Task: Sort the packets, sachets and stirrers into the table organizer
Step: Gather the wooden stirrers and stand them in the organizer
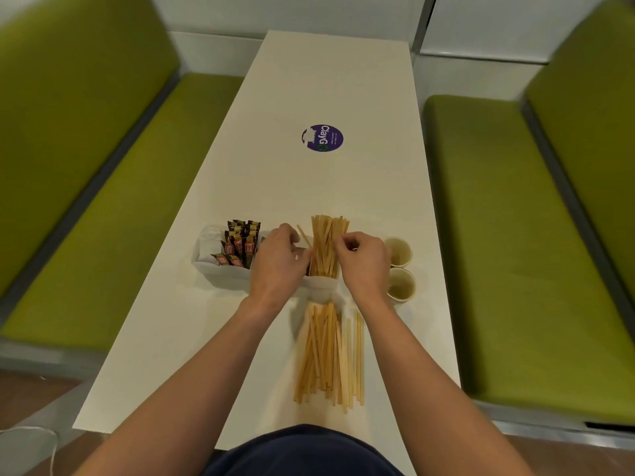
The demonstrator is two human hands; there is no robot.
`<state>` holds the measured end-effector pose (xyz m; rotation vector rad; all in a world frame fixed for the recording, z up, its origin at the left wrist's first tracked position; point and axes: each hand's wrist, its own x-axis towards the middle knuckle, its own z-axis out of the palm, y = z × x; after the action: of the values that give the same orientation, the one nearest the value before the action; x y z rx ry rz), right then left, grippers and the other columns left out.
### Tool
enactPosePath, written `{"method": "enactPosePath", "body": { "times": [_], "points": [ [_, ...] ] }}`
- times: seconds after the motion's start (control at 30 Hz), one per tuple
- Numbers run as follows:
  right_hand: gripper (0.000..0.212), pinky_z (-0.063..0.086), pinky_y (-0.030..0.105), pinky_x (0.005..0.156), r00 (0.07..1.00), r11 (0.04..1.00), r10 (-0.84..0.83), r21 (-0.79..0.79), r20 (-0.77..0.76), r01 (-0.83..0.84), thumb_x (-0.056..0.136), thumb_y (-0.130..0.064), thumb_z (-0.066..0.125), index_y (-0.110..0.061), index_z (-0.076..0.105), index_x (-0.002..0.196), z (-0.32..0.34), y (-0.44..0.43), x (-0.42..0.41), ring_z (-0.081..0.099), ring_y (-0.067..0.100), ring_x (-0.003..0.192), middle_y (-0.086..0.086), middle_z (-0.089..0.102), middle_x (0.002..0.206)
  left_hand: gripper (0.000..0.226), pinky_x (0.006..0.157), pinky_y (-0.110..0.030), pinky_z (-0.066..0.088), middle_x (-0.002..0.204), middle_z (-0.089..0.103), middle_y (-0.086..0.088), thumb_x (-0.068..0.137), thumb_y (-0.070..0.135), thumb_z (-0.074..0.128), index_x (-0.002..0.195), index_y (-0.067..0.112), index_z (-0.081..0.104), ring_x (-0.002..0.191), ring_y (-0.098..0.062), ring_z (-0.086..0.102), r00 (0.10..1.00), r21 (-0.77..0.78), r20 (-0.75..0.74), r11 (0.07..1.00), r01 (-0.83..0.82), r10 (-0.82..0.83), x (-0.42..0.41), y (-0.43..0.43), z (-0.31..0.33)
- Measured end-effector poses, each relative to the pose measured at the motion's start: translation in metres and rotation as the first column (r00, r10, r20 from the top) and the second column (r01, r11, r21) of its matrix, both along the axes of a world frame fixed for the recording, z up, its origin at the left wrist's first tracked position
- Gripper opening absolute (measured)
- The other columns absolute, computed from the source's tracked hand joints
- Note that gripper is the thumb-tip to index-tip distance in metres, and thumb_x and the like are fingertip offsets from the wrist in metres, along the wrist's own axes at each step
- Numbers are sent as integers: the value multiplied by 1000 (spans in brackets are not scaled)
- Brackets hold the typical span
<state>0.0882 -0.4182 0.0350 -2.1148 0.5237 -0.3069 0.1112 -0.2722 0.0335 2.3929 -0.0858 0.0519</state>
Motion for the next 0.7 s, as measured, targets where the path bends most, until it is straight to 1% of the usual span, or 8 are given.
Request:
{"method": "enactPosePath", "body": {
  "times": [0.13, 0.23, 0.33, 0.4, 0.47, 0.57, 0.63, 0.7],
  "points": [
    [20, 50, 24, 74, 999, 998, -45, -36, 6, 45, 93, -34, 72, -16, 79, 99, -3, -1, -4, 66, 10, 83, -5, 75, 91, 38, 79, -38, 49, 117, 59, -1, 93, 40, 59, 122, 17, 66, 119, -22, 47, 999, 207, 18, 977, -40, 37, 6, 6, 2],
    [28, 52, 30, 83, 998, 998, -62, -29, 9, 63, 94, -34, 69, -16, 71, 116, -3, 0, -3, 61, 10, 91, -2, 71, 109, 43, 96, -41, 43, 129, 60, -8, 94, 39, 55, 127, 13, 67, 123, -29, 43, 999, 332, 47, 943, -24, 8, 11, 1, 1],
    [41, 50, 31, 93, 999, 999, -31, 38, -14, 32, 102, -30, 57, -16, 57, 140, 0, 0, 2, 64, 12, 105, -1, 64, 135, 46, 104, -46, 36, 144, 53, -12, 97, 36, 52, 135, 13, 61, 132, -34, 39, 998, 384, 53, 923, 11, -33, 11, -9, 0],
    [44, 46, 36, 102, 996, 997, 7, 82, -87, 0, 106, -30, 45, -15, 49, 147, -1, 1, 10, 60, 20, 123, 1, 59, 143, 44, 105, -47, 34, 145, 53, -10, 100, 32, 47, 140, 14, 55, 134, -33, 39, 994, 355, 20, 930, 93, -107, 12, -20, 2],
    [41, 44, 41, 101, 988, 995, 72, 83, -133, -61, 107, -31, 36, -15, 53, 141, -1, 2, 15, 57, 30, 128, 7, 64, 136, 41, 100, -46, 37, 131, 64, -7, 102, 28, 44, 141, 17, 50, 127, -32, 46, 983, 268, 18, 948, 172, -183, 13, -31, 5],
    [43, 40, 41, 108, 984, 992, 103, 88, -147, -91, 109, -29, 34, -17, 50, 147, 1, 6, 16, 50, 31, 135, 6, 62, 141, 47, 97, -46, 44, 123, 68, -7, 100, 25, 51, 145, 17, 45, 120, -30, 54, 996, 58, -7, 994, 90, -89, 17, -35, 4],
    [45, 36, 40, 112, 986, 993, 80, 93, -150, -66, 109, -28, 35, -17, 43, 153, 0, 5, 15, 45, 29, 140, 5, 57, 147, 50, 97, -45, 46, 124, 67, -10, 97, 23, 57, 144, 12, 45, 123, -31, 54, 997, 26, -66, 999, 29, -28, 20, -33, -2],
    [39, 43, 39, 98, 987, 995, 77, 80, -139, -67, 109, -26, 36, -18, 55, 141, -3, 5, 15, 54, 31, 129, 4, 67, 132, 46, 98, -45, 47, 125, 67, -12, 96, 25, 58, 139, 9, 51, 123, -32, 56, 993, 43, -109, 998, 49, -44, 23, -31, -5]
  ]
}}
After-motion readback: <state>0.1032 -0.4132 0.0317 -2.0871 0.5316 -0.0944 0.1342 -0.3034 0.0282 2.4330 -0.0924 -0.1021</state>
